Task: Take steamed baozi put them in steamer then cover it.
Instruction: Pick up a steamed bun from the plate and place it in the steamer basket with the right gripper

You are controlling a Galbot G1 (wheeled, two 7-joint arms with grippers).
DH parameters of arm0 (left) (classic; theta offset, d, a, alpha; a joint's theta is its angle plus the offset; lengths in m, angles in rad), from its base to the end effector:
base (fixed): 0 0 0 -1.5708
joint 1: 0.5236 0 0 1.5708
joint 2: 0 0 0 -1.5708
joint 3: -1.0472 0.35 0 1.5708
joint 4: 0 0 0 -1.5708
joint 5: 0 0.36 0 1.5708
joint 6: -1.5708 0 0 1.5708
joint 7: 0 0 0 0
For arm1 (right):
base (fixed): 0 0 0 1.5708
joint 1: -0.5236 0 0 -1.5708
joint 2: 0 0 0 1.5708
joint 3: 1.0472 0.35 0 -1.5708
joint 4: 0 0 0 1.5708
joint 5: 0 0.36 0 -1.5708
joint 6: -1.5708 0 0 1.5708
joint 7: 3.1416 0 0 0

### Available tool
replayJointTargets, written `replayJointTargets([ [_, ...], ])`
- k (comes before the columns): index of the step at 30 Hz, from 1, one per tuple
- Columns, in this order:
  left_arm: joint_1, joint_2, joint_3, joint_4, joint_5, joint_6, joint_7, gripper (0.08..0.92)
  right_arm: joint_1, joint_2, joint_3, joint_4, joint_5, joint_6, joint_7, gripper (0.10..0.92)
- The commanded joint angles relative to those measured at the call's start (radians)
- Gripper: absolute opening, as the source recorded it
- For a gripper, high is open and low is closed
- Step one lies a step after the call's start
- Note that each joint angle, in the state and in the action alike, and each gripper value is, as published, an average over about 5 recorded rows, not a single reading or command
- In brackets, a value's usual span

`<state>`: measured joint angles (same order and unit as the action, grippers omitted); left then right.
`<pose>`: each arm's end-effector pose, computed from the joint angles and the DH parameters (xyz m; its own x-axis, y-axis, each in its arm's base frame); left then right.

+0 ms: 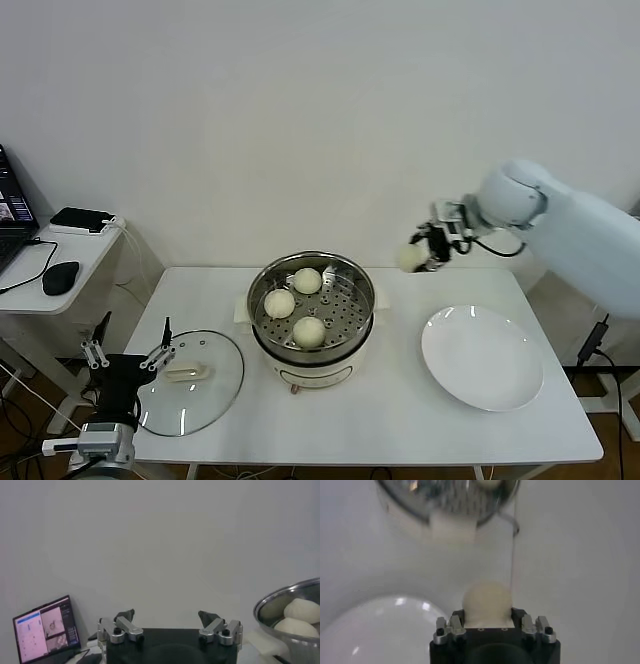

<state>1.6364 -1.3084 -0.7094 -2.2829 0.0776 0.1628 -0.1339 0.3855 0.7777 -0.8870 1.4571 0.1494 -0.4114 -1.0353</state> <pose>0.1683 0.0784 -0.2301 -0.9875 -0.1513 -0.0435 -0.1564 0.9100 0.3841 0.5287 -0.0307 -0.0159 -0.3952 -0.3246 0.8593 -0.8889 -0.1008 -0.4469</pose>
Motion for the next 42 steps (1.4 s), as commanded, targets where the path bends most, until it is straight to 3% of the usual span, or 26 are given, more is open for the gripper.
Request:
replayJointTargets([
  [1, -0.001, -0.001, 0.0, 0.003, 0.001, 0.0, 0.0, 0.823, 0.135, 0.165, -0.177, 0.028, 0.24, -0.145, 0.109, 0.585],
  [9, -0.003, -0.004, -0.005, 0.003, 0.001, 0.001, 0.0, 0.823, 0.038, 0.22, -0.19, -0.002, 0.296, -0.223, 0.171, 0.585],
  [36, -0.011, -0.006, -0.018, 0.007, -0.003, 0.0, 0.0, 0.823, -0.11, 0.302, -0.155, -0.151, 0.147, -0.229, 0.194, 0.593],
  [42, -0.011, -0.006, -0.019, 0.006, -0.003, 0.0, 0.0, 0.823, -0.108, 0.288, -0.134, -0.141, 0.125, -0.214, 0.19, 0.727],
])
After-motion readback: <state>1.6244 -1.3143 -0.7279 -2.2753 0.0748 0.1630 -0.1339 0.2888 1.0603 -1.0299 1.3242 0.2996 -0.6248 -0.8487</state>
